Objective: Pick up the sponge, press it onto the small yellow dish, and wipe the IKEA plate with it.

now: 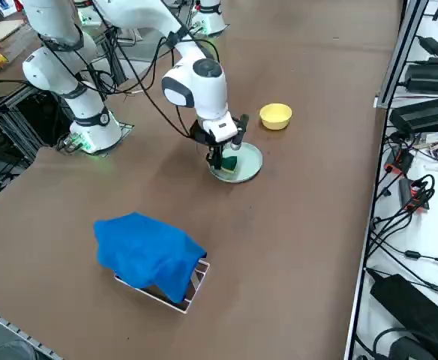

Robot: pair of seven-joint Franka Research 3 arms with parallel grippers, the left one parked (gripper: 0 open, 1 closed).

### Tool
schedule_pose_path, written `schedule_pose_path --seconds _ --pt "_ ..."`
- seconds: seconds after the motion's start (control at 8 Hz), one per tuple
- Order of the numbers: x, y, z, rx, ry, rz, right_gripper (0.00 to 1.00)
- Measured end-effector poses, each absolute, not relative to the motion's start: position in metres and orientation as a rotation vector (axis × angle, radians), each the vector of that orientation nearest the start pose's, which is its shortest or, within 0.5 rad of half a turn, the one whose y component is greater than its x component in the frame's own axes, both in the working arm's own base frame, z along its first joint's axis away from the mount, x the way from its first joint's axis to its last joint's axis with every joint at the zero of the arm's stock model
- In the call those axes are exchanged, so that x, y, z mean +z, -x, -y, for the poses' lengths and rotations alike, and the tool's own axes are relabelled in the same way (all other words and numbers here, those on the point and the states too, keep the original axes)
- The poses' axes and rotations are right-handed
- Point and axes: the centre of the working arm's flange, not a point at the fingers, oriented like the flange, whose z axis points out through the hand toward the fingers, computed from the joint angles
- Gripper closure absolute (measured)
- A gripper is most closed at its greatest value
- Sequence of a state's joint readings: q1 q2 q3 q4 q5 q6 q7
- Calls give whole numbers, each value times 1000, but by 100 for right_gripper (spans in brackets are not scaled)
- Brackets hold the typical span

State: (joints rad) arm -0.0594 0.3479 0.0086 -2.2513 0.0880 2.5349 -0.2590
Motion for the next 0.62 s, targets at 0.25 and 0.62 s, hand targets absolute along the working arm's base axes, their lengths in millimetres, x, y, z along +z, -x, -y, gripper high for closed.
schedule_pose_path --seconds 0.25,0.62 --pt "205 -546 49 51 3066 260 89" --pt "197 -570 51 26 3064 298 89"
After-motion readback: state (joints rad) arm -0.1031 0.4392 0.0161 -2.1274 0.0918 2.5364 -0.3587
